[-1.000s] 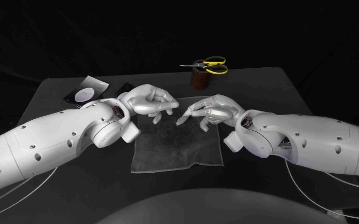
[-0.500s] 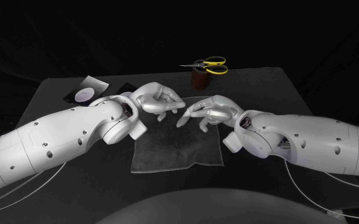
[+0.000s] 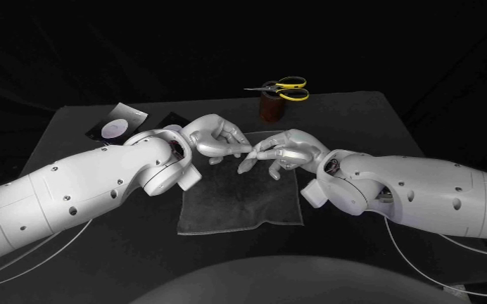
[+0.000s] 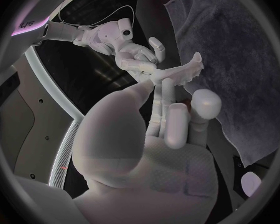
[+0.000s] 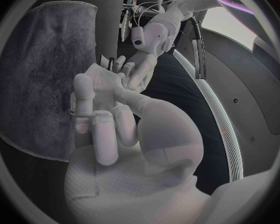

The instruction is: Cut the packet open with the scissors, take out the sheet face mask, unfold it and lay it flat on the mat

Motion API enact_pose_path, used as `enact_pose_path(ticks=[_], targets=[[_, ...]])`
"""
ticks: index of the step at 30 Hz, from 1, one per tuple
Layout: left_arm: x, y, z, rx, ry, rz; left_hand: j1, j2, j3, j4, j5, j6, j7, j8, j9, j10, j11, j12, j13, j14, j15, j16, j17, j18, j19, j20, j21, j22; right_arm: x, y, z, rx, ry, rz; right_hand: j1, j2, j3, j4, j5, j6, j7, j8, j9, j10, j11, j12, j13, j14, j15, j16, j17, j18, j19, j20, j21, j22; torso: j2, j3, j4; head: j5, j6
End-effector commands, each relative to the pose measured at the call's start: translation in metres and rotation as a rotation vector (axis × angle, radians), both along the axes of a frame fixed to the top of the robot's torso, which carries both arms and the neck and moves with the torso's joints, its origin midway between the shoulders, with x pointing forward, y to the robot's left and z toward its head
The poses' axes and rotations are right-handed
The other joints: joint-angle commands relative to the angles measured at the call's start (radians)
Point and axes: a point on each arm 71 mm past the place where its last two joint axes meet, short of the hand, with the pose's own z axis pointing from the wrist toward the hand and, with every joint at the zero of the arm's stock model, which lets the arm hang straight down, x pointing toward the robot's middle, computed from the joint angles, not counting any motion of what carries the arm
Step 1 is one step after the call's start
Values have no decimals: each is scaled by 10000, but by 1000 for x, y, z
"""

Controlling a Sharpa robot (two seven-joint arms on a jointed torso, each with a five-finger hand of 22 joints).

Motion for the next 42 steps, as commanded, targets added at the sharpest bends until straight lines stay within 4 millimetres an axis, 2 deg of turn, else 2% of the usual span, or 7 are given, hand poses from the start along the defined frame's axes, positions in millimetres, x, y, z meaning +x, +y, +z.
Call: enact_pose_path(ticks=[1,13,20,30,42], targets=[[-2,-5,1,286,-83,-198,-123,-84,-57,101,-9,114,-9,33,18,117,1,61,32,113,-13,88,182,-129,106,-26,118,135,0,2,1,113,-99,29,-7,-77,82,-4,40,74,26,1107,1106,53,9,31,537,406,-76,66,1116,77,74,-1,34,305,-1,3,-7,-6,2],[-3,-10,3,54,-198,-168,-748,-310,-714,751,-14,230,-42,-71,40,295,-21,53,166,240,-38,184,471,-162,121,-64,351,383,1,2,0,23,17,-5,-19,-80,96,-2,39,71,21,1115,1114,72,5,52,560,410,-80,67,1122,79,68,-5,19,299,-1,3,-6,-30,2],[-2,-9,1,273,-108,-78,-361,-403,-884,680,-11,259,-66,-94,65,297,-45,54,244,238,-57,179,501,-177,132,-67,446,498,0,3,1,78,-20,36,-19,-80,96,-2,39,71,21,1115,1114,72,5,52,560,410,-80,67,1122,79,68,-5,19,299,1,7,-1,-17,2],[-1,-10,0,734,-155,-17,-51,-404,-1003,624,-10,386,-120,-38,119,371,-94,148,364,400,-94,306,855,-226,261,-89,652,777,-1,4,2,149,-93,53,-27,-85,104,-3,39,72,18,1121,1121,78,2,56,564,419,-82,70,1140,76,75,-8,41,302,2,11,-3,-26,2],[-1,-13,0,858,-287,78,-76,-438,-1454,897,-12,653,-266,152,247,590,-224,475,674,792,-204,622,1678,-342,601,-183,1121,1405,-1,5,1,87,-39,14,-27,-85,104,-3,39,72,18,1121,1121,78,2,56,564,419,-82,70,1140,76,75,-8,41,302,-2,-2,-4,-50,2]])
